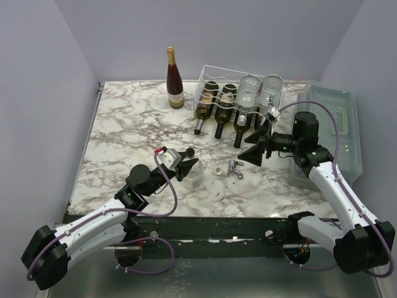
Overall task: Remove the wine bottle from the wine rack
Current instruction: Pick up the wine bottle from the center of the board.
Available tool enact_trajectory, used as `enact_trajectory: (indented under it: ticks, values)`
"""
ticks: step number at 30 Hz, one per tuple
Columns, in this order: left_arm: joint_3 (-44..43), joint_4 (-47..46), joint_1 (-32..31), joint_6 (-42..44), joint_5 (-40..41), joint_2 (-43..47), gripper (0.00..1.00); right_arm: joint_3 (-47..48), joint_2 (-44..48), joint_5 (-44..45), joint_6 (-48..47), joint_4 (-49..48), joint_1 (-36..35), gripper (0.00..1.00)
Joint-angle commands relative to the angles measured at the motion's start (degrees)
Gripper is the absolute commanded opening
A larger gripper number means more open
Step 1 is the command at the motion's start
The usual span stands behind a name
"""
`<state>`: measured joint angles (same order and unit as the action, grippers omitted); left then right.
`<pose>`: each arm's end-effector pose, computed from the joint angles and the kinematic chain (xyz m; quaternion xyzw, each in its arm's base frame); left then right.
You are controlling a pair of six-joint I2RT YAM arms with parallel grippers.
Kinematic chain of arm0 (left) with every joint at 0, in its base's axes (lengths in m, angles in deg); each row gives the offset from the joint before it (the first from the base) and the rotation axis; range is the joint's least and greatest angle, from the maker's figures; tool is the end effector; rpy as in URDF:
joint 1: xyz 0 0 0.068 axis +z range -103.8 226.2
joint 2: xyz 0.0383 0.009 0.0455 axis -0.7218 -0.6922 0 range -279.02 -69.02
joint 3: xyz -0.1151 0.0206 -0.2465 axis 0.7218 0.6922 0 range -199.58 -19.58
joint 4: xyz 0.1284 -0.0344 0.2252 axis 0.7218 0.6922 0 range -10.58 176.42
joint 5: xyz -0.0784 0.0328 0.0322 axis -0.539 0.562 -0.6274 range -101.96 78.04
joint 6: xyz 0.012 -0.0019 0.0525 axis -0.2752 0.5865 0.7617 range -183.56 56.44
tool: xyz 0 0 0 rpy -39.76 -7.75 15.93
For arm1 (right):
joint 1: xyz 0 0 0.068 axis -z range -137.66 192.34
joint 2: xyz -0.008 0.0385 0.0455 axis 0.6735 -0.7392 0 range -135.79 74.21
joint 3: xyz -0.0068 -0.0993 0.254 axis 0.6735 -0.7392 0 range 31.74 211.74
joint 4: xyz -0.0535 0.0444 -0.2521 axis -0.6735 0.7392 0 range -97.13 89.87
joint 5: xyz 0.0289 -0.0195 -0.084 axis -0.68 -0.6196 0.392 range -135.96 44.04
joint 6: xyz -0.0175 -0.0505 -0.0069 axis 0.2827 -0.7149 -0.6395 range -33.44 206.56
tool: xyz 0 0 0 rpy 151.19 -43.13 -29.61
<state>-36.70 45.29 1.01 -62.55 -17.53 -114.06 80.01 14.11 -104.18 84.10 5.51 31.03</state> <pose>0.1292 -0.1350 0.2505 0.2949 0.5993 -0.3096 0.6767 0.2146 0.0738 0.3124 -0.3495 0.6978 0.4443 0.4399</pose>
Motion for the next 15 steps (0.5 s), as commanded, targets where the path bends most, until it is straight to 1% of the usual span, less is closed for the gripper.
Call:
enact_trajectory:
  ticks: [1,4,7,9,10,13,15]
  values:
    - [-1.6,-2.7,7.6,3.8,1.7,4.2,0.0,-0.7,1.2,-3.7,-1.8,-1.2,0.7,1.0]
    - [-4.1,-2.3,15.7,1.6,-0.7,4.0,0.0,-0.4,1.3,-3.8,-2.3,-0.4,0.9,1.0]
    - [-7.9,-2.5,23.0,0.8,-1.7,0.3,0.0,-0.2,1.5,-3.7,-2.7,0.0,0.9,1.0]
    - [-11.8,-3.7,28.2,-0.3,-3.2,-4.2,0.0,0.1,1.5,-3.4,-3.1,0.6,1.0,1.0]
    - [-13.0,-5.8,30.7,-0.7,-3.6,-7.0,0.0,0.1,1.6,-3.3,-3.4,0.8,1.0,1.0]
    - [-17.8,-11.9,35.7,-2.8,-4.6,-15.6,0.0,0.3,1.9,-3.1,-3.9,1.4,1.2,1.0]
    - [-22.5,-13.9,37.9,-3.3,-5.1,-21.5,0.0,0.3,2.0,-3.2,-4.2,1.7,1.3,1.0]
